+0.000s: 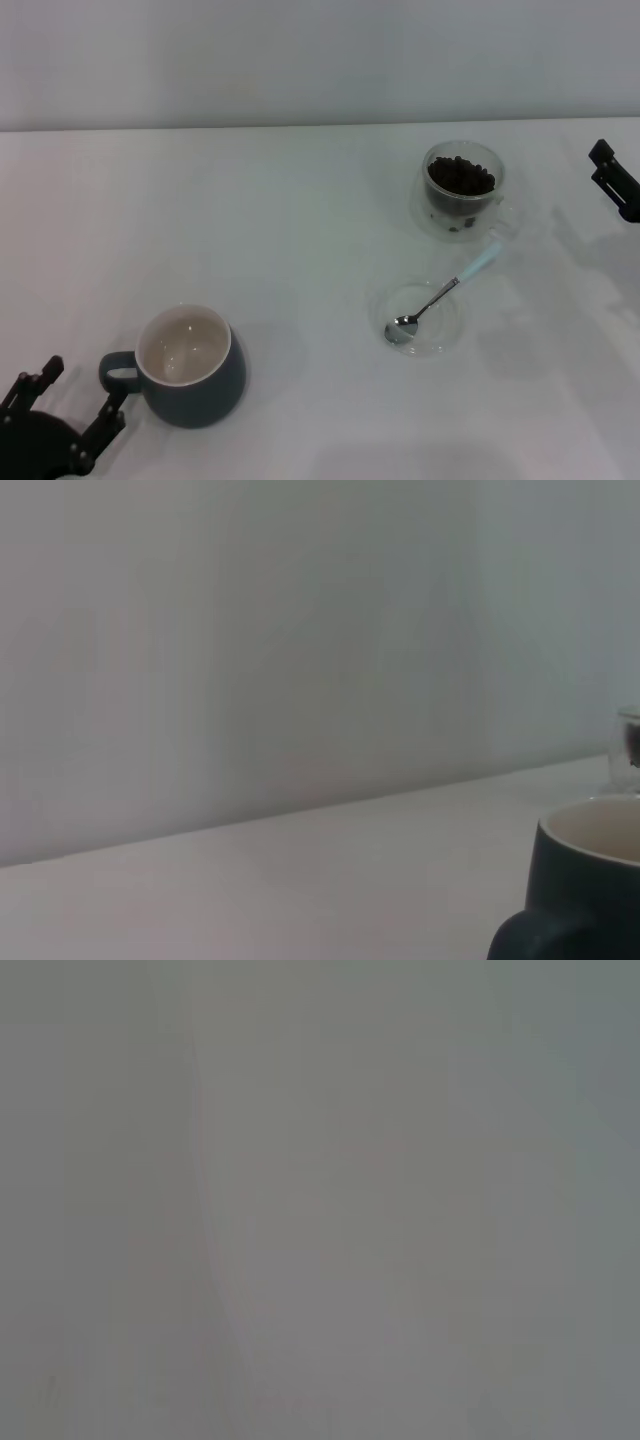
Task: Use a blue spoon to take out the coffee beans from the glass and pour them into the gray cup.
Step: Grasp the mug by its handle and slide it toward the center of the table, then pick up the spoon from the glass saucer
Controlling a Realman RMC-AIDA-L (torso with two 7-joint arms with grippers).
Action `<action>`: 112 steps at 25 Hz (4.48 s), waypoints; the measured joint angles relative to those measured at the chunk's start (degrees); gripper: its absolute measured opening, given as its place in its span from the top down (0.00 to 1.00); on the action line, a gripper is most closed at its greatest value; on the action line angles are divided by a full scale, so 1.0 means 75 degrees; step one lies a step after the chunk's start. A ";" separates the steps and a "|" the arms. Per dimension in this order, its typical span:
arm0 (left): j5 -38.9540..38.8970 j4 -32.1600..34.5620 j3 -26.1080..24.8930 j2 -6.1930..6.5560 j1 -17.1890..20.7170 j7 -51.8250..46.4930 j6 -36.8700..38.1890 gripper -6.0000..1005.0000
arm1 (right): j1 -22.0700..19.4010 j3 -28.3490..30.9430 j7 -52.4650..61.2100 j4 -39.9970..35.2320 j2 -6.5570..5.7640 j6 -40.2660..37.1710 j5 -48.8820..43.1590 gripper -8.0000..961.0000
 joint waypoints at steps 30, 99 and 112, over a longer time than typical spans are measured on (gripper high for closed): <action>-0.0767 0.0701 -0.0007 -0.0031 -0.0549 -0.0059 -0.0577 0.79 | 0.0151 0.0011 0.0000 -0.0013 0.0001 0.0110 0.0033 0.12; -0.0212 0.1637 0.0033 -0.0016 -0.0811 0.0550 -0.1779 0.29 | 0.0133 -0.0105 0.1141 -0.0059 -0.0023 0.0115 0.0037 0.12; -0.0909 0.1334 -0.0034 0.0020 -0.0079 0.0549 -0.0333 0.17 | -0.0744 -0.2513 0.6599 -0.1512 -0.0489 0.0255 -0.0101 0.12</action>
